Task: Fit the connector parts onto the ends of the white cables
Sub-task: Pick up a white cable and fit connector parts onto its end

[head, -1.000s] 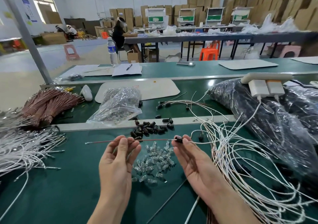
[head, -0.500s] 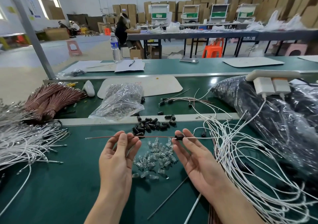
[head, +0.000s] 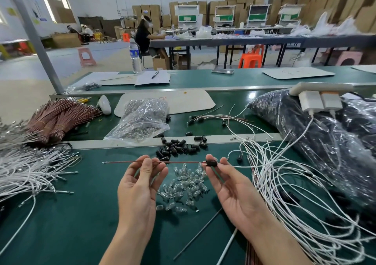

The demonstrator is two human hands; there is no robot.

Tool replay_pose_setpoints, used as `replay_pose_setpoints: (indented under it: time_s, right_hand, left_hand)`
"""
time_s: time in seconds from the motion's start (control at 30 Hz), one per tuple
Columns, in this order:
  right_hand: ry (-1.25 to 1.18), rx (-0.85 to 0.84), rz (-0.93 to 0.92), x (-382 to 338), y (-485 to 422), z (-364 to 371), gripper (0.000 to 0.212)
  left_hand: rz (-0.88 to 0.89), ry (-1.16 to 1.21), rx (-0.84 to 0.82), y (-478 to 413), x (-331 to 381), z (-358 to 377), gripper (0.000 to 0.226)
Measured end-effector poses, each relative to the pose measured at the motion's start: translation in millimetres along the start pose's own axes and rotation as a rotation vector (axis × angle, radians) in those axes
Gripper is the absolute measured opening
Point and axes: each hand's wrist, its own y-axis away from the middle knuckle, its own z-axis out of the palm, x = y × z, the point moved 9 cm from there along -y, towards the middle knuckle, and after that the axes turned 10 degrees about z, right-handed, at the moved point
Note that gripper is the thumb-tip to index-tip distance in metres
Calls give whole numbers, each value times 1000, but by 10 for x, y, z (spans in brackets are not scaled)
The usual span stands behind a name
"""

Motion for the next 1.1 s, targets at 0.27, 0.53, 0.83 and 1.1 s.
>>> replay_pose_setpoints:
  time_s: [0.27,0.53,0.83,1.1]
  right_hand:
    - [33,-22,-18,-9,-31,8,34]
    - [-42,-28,-63,-78,-5,-4,33]
    - [-77,30,-120,-130,28,-42,26]
    - [-67,29,-99,-101,11,-43,30]
  left_hand:
    - [-23,9,-12,16,-40,33,9]
    - [-32,-79,-104,53,-115,104,26]
    - [-113,-176,-208,172,-238,206,32]
    - [-35,-76,-177,159,-157,229,20]
